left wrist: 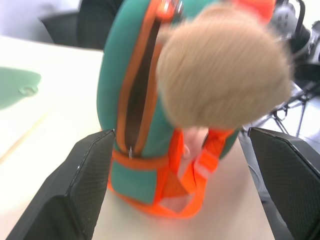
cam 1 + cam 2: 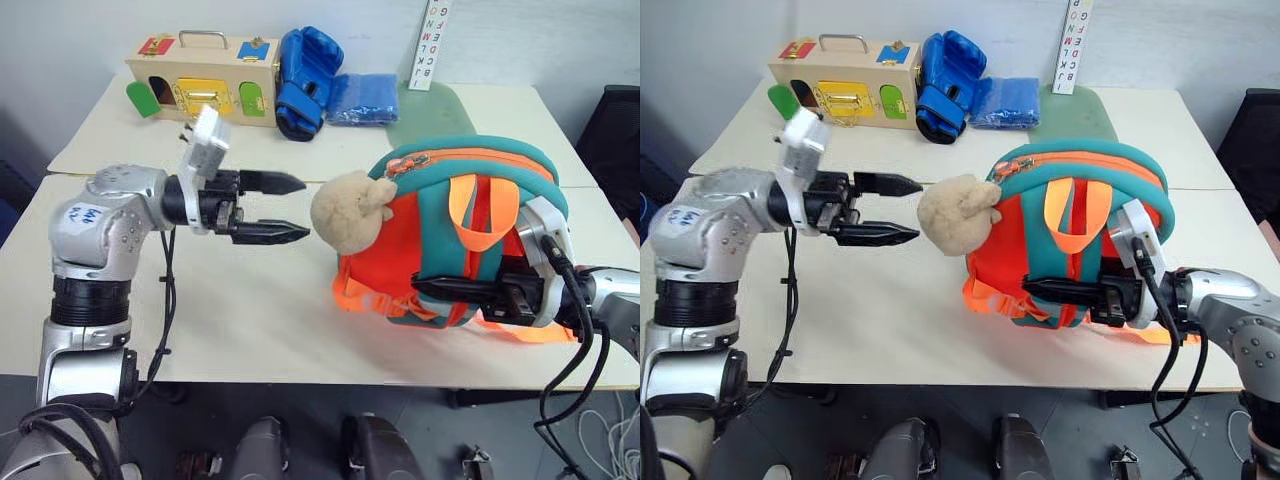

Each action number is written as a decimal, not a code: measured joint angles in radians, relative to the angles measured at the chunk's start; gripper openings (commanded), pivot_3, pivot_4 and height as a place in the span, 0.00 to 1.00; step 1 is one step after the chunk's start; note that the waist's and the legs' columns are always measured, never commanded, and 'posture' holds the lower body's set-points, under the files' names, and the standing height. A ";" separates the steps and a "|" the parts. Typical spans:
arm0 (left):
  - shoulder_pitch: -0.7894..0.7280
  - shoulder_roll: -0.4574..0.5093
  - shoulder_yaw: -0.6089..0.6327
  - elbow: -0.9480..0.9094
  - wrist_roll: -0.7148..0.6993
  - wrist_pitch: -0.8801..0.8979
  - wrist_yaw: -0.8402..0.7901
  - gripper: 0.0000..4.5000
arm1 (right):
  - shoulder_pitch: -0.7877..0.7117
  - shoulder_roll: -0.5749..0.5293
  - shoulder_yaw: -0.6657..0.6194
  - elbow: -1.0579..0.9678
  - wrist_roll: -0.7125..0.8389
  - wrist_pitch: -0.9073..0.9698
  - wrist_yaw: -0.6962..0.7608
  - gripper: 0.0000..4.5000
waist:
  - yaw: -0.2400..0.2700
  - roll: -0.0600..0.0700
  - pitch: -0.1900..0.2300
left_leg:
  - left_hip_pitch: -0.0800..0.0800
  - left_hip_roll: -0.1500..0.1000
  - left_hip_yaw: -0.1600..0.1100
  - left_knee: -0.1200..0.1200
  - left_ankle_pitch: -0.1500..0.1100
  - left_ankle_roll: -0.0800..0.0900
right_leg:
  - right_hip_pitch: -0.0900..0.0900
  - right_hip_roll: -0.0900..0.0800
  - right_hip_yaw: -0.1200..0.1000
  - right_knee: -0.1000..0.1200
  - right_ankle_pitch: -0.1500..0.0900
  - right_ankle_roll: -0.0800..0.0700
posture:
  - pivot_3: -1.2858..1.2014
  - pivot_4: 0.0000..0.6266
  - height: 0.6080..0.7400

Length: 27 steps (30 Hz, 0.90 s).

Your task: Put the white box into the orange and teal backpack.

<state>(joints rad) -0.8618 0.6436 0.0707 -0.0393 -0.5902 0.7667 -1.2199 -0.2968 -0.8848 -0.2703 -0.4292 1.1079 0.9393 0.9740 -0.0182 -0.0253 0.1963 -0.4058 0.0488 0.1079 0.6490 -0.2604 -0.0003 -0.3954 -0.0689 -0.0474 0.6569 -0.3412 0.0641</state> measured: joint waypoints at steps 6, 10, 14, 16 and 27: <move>-0.062 -0.100 -0.028 -0.085 -0.022 0.012 0.148 0.99 | -0.002 0.000 0.000 0.001 0.002 0.001 -0.006 0.00 | 0.014 0.000 0.000 | 0.001 -0.001 0.000 0.000 0.000 0.000 | 0.001 0.000 0.000 0.000 0.000 0.000 | 0.52 0.24 1.00; -0.075 -0.142 -0.124 -0.041 0.083 -0.071 0.208 0.99 | -0.008 0.000 0.002 0.002 0.008 0.002 -0.007 0.00 | 0.013 0.000 0.000 | 0.001 0.000 0.001 0.000 0.000 0.000 | 0.000 0.001 0.000 0.000 0.000 0.000 | 0.52 0.24 1.00; -0.075 -0.144 -0.181 0.033 0.149 -0.114 0.220 0.91 | -0.018 0.000 0.004 0.002 0.017 0.003 -0.016 0.00 | 0.014 0.000 0.000 | 0.001 0.001 0.001 0.000 0.000 -0.001 | 0.000 0.003 0.000 0.000 0.000 0.000 | 0.52 0.24 1.00; -0.077 -0.138 -0.186 0.067 0.160 -0.128 0.215 0.79 | -0.018 0.000 0.004 0.002 0.023 0.003 -0.021 0.00 | 0.014 0.000 0.000 | 0.001 0.001 0.001 0.000 0.000 -0.001 | 0.000 0.002 0.001 0.000 0.000 0.000 | 0.52 0.24 1.00; -0.093 -0.075 -0.200 0.180 0.225 -0.212 0.149 0.32 | 0.033 0.000 -0.017 -0.005 0.060 0.000 -0.047 0.00 | 0.015 0.000 0.000 | 0.001 0.001 0.001 0.000 0.000 0.000 | 0.000 0.002 0.000 0.000 0.000 0.000 | 0.52 0.24 1.00</move>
<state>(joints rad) -0.9544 0.5684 -0.1290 0.1406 -0.3654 0.5546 -1.0705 -0.2640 -0.8847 -0.2876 -0.4340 1.1676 0.9398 0.9275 -0.0035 -0.0253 0.1963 -0.4051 0.0495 0.1086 0.6489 -0.2601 -0.0008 -0.3955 -0.0667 -0.0473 0.6569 -0.3412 0.0640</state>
